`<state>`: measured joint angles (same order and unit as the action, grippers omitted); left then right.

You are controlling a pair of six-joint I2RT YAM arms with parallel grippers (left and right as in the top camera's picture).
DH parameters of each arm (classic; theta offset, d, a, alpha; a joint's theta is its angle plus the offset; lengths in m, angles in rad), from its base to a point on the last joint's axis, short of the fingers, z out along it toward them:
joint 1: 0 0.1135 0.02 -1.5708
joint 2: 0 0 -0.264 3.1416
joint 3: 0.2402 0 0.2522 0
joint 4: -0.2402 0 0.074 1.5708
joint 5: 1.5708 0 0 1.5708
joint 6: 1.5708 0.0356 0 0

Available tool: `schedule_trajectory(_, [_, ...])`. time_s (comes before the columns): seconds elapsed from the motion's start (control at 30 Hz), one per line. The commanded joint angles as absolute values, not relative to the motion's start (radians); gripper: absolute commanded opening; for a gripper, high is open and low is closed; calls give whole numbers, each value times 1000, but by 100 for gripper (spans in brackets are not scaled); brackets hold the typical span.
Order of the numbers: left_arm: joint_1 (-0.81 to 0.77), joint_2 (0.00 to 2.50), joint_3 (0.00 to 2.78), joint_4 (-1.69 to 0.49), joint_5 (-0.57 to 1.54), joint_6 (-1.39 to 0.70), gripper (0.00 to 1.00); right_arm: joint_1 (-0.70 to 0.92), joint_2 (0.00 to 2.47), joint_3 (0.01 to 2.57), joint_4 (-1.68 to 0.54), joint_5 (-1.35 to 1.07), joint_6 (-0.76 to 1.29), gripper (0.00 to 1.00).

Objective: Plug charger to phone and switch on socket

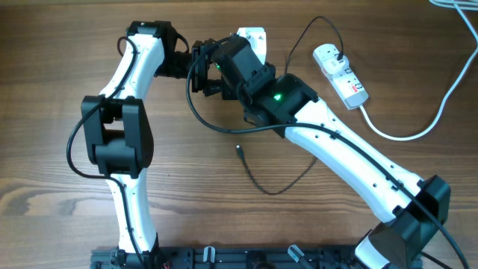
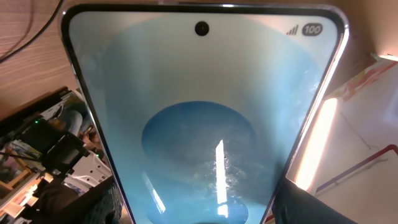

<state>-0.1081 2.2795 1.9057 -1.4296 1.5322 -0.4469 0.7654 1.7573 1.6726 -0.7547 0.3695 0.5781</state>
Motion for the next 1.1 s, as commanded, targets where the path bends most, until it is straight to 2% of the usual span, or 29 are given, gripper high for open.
schedule_trajectory(0.0, [-114,2236,1907,-1430,1577,-424,72,771,1777,1692,-747,362,636,5])
schedule_trajectory(0.07, [-113,2236,1907,-1430,1577,-427,72,771,1776,1692,-746,385,683,5])
schedule_trajectory(0.23, [-97,2236,1907,-1429,1577,-427,75,771,1761,1696,-747,470,973,5])
schedule_trajectory(0.37, [-75,2236,1907,-1429,1577,-427,73,771,1725,1696,-749,532,1200,4])
schedule_trajectory(0.47, [-62,2236,1907,-1430,1577,-427,73,771,1706,1696,-757,515,1484,4])
schedule_trajectory(0.63, [-62,2236,1907,-1436,1577,-443,61,771,1704,1696,-788,376,1883,4])
schedule_trajectory(0.83, [-63,2236,1907,-1437,1577,-480,45,771,1704,1696,-785,368,2047,5])
schedule_trajectory(1.07, [-63,2236,1907,-1438,1577,-480,43,771,1704,1696,-752,368,2072,4])
